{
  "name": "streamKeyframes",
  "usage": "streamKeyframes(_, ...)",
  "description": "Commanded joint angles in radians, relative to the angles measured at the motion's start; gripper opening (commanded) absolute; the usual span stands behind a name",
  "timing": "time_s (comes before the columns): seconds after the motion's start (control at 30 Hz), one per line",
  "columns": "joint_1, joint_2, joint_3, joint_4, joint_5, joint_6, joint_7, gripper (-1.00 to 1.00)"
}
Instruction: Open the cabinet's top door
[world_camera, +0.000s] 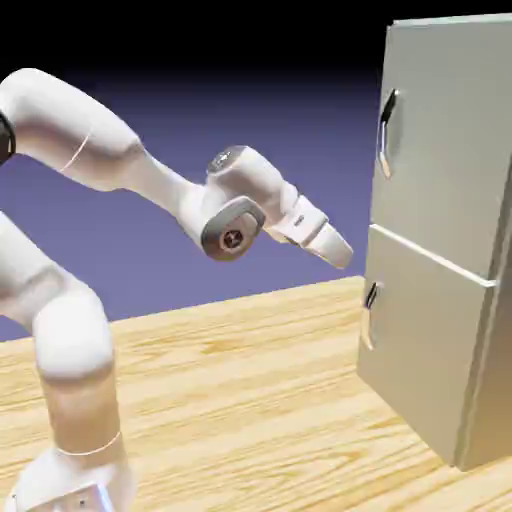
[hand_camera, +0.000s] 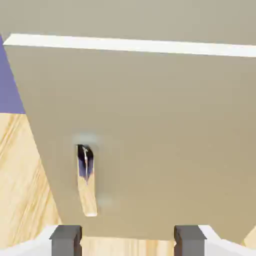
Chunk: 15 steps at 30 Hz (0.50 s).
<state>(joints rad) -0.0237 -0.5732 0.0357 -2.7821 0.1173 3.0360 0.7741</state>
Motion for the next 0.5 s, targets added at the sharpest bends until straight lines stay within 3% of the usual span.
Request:
streamKeyframes(0.0,-0.013,-0.001,0.013,0.010,0.044,0.000,0.012,0.00)
streamKeyframes(0.47,-0.198,-0.018,0.198,0.155,0.653,-0.005,0.184,0.00)
